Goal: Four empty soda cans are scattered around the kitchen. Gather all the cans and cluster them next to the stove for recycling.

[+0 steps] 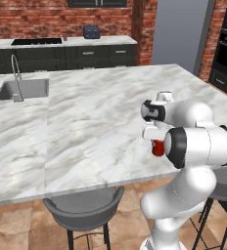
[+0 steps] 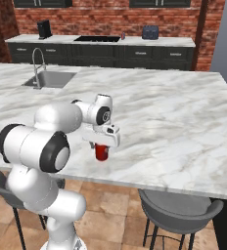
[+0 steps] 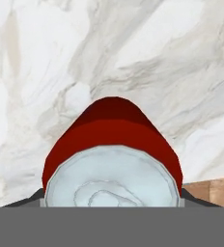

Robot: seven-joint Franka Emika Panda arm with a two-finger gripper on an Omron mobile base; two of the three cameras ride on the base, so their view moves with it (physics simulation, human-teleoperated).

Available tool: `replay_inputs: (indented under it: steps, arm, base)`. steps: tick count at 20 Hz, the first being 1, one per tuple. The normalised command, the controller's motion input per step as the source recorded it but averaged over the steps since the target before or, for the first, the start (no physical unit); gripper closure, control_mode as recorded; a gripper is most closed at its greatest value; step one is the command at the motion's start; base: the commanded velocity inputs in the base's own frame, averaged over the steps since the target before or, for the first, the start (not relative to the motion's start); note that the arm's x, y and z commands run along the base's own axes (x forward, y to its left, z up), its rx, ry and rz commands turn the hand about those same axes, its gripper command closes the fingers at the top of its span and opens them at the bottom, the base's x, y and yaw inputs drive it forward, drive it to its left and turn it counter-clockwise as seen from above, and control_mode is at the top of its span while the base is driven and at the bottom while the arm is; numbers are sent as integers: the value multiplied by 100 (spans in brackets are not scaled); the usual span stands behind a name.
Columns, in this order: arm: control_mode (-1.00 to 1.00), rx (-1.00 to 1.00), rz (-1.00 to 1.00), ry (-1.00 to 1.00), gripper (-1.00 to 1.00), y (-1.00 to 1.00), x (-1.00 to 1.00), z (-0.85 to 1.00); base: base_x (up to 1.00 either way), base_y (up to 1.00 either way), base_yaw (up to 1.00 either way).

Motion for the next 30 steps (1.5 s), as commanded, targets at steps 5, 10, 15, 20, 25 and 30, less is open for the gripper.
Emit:
replay_inputs:
  steps: [5,10,15,20,25,30]
  arm:
    - [-100,0,0,0,100,-2,-5,71]
    - [-100,0,0,0,100,-2,-38,46]
    - [-100,0,0,0,100,5,-54,40]
    - [-100,-2,0,0,100,7,-35,37]
    - [-100,-1,0,0,100,2,-32,41]
    - [100,0,0,0,100,0,0,0]
  base:
    - [0,0,0]
    - [0,0,0]
    - [0,0,0]
    - [0,0,0]
    - [0,0,0]
    - [-49,-59,0]
